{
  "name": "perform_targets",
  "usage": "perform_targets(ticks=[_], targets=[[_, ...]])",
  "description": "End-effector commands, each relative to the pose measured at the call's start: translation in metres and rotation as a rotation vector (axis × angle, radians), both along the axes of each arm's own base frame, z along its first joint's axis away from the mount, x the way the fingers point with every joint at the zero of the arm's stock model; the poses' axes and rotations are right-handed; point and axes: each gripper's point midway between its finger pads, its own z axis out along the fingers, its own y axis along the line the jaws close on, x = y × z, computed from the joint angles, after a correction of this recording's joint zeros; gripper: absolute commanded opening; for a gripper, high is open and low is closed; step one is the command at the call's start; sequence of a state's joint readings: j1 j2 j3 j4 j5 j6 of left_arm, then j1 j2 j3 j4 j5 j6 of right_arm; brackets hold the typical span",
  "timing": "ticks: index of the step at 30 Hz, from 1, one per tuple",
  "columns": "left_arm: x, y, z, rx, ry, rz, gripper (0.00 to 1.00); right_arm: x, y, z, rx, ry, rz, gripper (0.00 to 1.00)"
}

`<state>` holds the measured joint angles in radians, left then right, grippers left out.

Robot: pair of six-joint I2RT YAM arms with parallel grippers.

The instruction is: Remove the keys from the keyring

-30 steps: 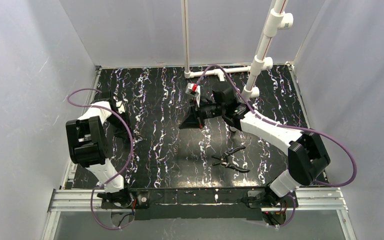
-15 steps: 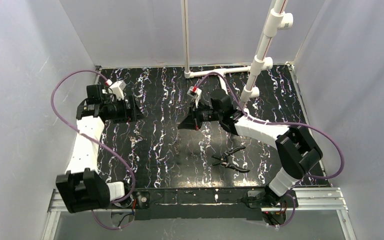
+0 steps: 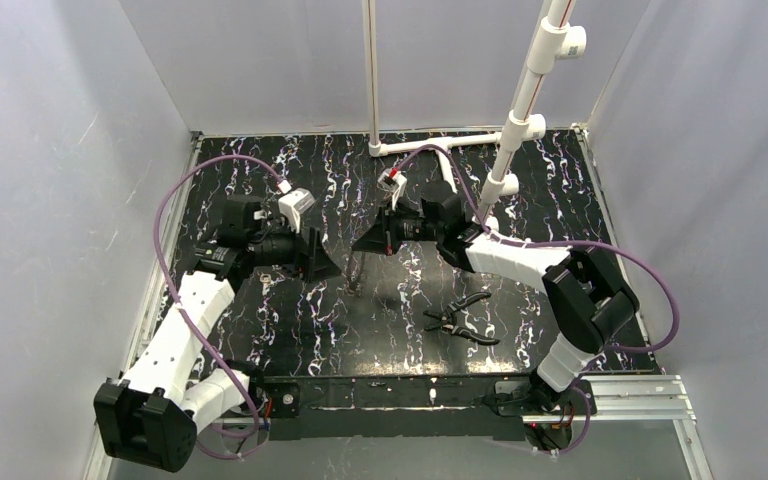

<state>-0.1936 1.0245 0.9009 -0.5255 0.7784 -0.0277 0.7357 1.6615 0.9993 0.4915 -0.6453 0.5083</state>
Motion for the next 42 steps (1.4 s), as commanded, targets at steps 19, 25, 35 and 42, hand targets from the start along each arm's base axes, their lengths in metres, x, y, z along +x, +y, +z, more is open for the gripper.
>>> perform_targets(ticks=[19, 25, 35, 42], targets=[[0.033, -0.002, -0.045, 0.249, -0.029, 0.073, 0.31, -0.037, 0.027, 0.021, 0.089, -0.023, 0.115, 0.01], [0.03, -0.001, -0.044, 0.254, -0.031, 0.062, 0.02, -0.038, 0.028, 0.025, 0.097, -0.028, 0.124, 0.01], [0.007, -0.001, -0.031, 0.248, 0.031, -0.017, 0.0, -0.032, 0.021, 0.029, 0.019, -0.111, 0.155, 0.55], [-0.013, 0.0, -0.039, 0.249, 0.119, -0.106, 0.0, -0.038, 0.0, 0.028, -0.064, -0.205, 0.233, 0.94]])
